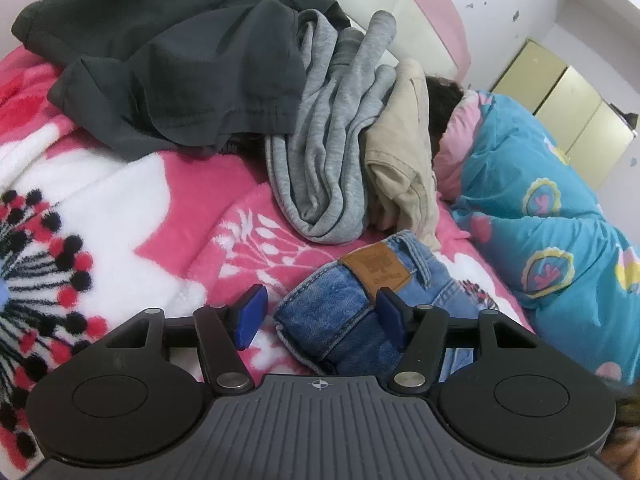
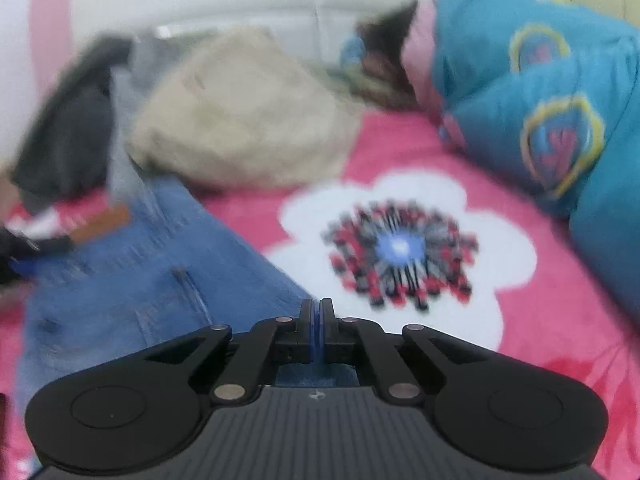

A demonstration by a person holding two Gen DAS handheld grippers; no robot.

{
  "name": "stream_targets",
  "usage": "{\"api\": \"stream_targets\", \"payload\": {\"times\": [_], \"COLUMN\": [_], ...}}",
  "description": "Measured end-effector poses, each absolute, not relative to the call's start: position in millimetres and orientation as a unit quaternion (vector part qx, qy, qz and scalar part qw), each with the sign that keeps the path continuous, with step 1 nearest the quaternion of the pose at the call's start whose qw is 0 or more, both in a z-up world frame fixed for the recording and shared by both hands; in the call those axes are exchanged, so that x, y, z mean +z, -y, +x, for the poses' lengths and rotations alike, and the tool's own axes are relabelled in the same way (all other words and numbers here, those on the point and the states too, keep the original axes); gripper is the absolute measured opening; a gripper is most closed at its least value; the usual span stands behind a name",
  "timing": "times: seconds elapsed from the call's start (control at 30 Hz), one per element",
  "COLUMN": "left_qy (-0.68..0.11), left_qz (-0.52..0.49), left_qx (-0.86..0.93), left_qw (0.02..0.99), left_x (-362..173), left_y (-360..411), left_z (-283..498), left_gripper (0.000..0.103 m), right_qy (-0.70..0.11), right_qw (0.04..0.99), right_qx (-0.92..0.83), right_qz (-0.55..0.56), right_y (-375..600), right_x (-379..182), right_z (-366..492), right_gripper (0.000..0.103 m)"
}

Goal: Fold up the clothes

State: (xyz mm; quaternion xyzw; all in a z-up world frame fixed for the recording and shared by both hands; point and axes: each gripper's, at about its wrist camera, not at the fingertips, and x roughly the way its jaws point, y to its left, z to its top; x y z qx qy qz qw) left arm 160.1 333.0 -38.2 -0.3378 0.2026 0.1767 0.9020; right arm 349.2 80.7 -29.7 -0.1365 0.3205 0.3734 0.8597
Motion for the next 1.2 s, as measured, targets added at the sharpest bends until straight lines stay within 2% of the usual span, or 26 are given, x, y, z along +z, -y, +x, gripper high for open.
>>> {"api": "stream_targets", "payload": {"times": [0.07, 0.27, 0.33, 0.4, 0.43, 0.53, 0.6, 0.63, 0.73, 0.77, 0.8, 0.83, 0.97, 1.2], "left_qy": [-0.197, -0.128, -0.101, -0.079, -0.072, -0.056, -0.055, -0.057, -0.091, -0.117, -0.145, -0.172, -0.197, -0.23], "left_qz": [-0.348, -0.407, -0.411, -0.409, -0.407, -0.406, -0.391, -0.378, -0.331, -0.32, -0.307, -0.295, -0.261, -0.202], "left_qx": [0.175, 0.172, 0.17, 0.165, 0.161, 0.129, 0.072, 0.041, -0.068, -0.1, -0.131, -0.162, -0.14, -0.084], "left_qw": [0.9, 0.888, 0.89, 0.894, 0.896, 0.903, 0.916, 0.923, 0.937, 0.935, 0.931, 0.926, 0.935, 0.948], "left_x": [-38, -35, -30, -22, -17, 4, 25, 35, 59, 60, 60, 59, 41, 8], "left_y": [-335, -351, -352, -347, -341, -312, -284, -268, -206, -185, -163, -142, -115, -73], "left_z": [159, 133, 121, 107, 99, 83, 77, 76, 77, 81, 86, 92, 114, 154], "left_gripper": [0.061, 0.066, 0.068, 0.069, 0.069, 0.071, 0.072, 0.073, 0.085, 0.089, 0.09, 0.091, 0.091, 0.09], "right_qy": [-0.318, -0.287, -0.277, -0.268, -0.264, -0.25, -0.24, -0.234, -0.217, -0.209, -0.198, -0.189, -0.153, -0.135], "right_qw": [0.874, 0.915, 0.923, 0.932, 0.936, 0.947, 0.954, 0.958, 0.968, 0.971, 0.974, 0.976, 0.981, 0.978], "right_qx": [0.347, 0.284, 0.266, 0.243, 0.231, 0.195, 0.17, 0.157, 0.123, 0.116, 0.111, 0.109, 0.114, 0.116], "right_qz": [-0.121, 0.014, 0.029, 0.036, 0.039, 0.048, 0.055, 0.055, 0.038, 0.03, 0.022, 0.015, -0.029, -0.112], "right_y": [-73, 28, 70, 111, 131, 192, 233, 249, 276, 281, 284, 286, 280, 256], "right_x": [-26, 45, 67, 81, 88, 110, 124, 130, 145, 150, 154, 156, 158, 134], "right_z": [354, 335, 304, 263, 243, 181, 140, 120, 71, 57, 45, 36, 17, 47], "right_gripper": [0.001, 0.005, 0.015, 0.04, 0.044, 0.046, 0.06, 0.064, 0.072, 0.078, 0.086, 0.089, 0.101, 0.103]}}
